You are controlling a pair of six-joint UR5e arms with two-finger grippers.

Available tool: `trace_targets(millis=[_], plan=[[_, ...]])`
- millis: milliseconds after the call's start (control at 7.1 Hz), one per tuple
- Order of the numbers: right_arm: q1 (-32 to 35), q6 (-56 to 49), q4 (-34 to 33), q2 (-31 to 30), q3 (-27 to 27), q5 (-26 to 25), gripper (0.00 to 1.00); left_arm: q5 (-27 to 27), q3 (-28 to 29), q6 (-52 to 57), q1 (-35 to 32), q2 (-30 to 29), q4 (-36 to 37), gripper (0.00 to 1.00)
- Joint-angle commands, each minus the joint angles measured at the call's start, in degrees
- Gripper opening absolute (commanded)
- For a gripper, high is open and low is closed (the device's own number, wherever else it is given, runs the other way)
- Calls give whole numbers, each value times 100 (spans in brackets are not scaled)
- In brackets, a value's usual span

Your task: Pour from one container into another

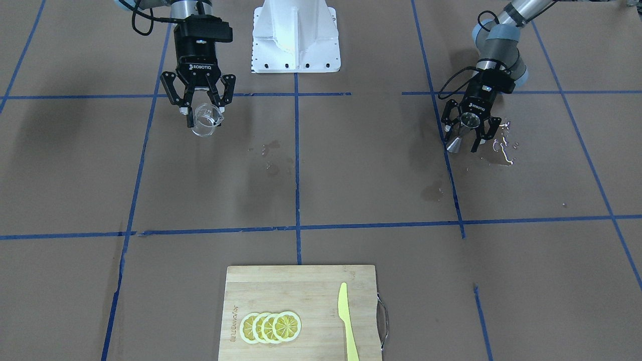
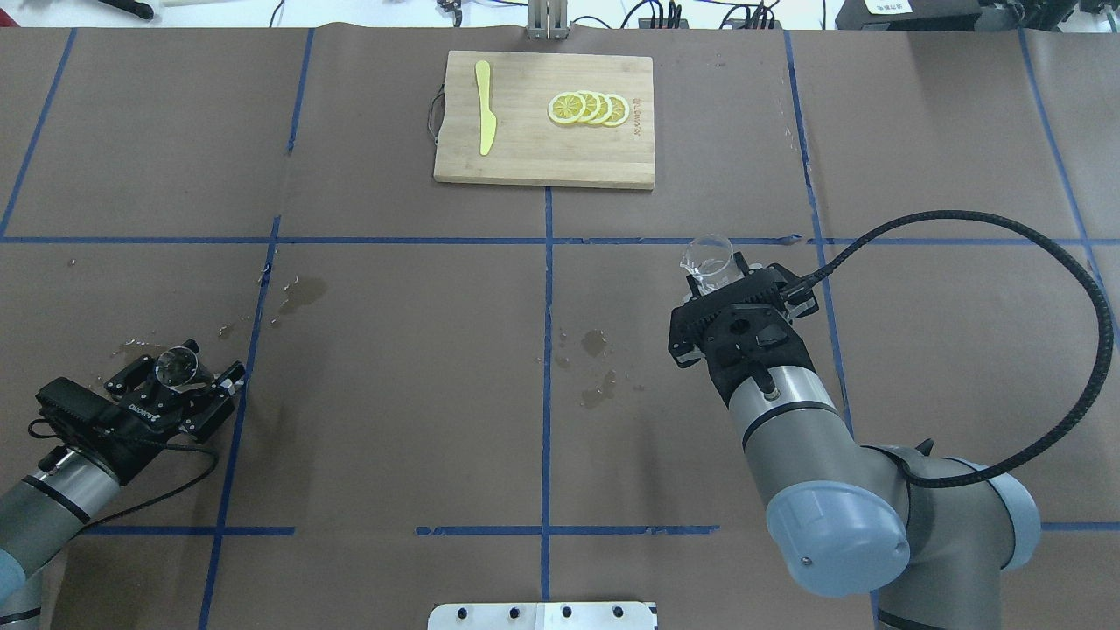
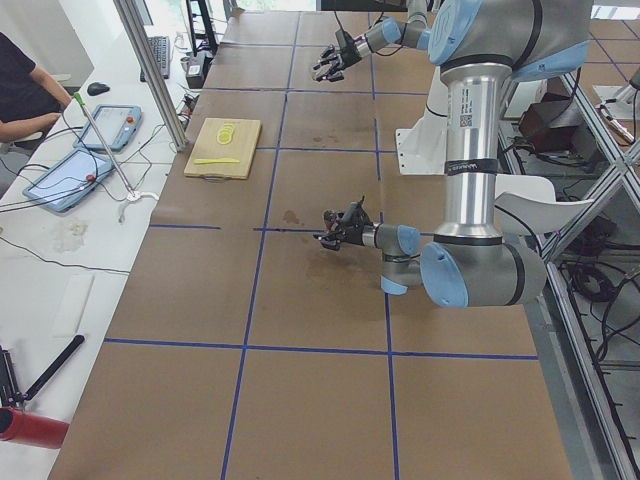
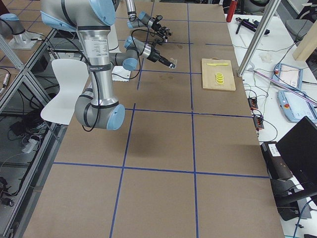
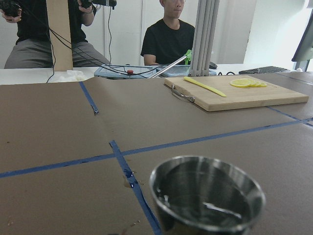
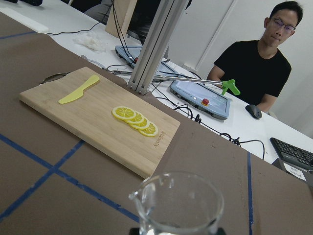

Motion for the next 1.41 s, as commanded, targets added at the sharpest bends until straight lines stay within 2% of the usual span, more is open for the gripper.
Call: trace_targets(millis=[0,282,564,705,986,1127,1268], plan=[[0,0,0,6,7,0,0,-94,-34,4,11,119,9,81],[-9,0,0,15,7,0,0,-418,-305,4,11,444,131,84],[-9,0,0,33,16,0,0,-1024,-874,-14,11,970,176,84],[0,0,0,33,16,0,0,-1548,-1165,-179,2,1252,184,84],[0,0,0,7,7,0,0,-2489,-1911,-470,-59,1989,709,84],[0,0,0,-11,-1,0,0,-2798,-1949,-575,-234,2219,720,99],[0,17,0,-20,-28,0,0,-3297,-1898,-585,-610,2404,721,99]])
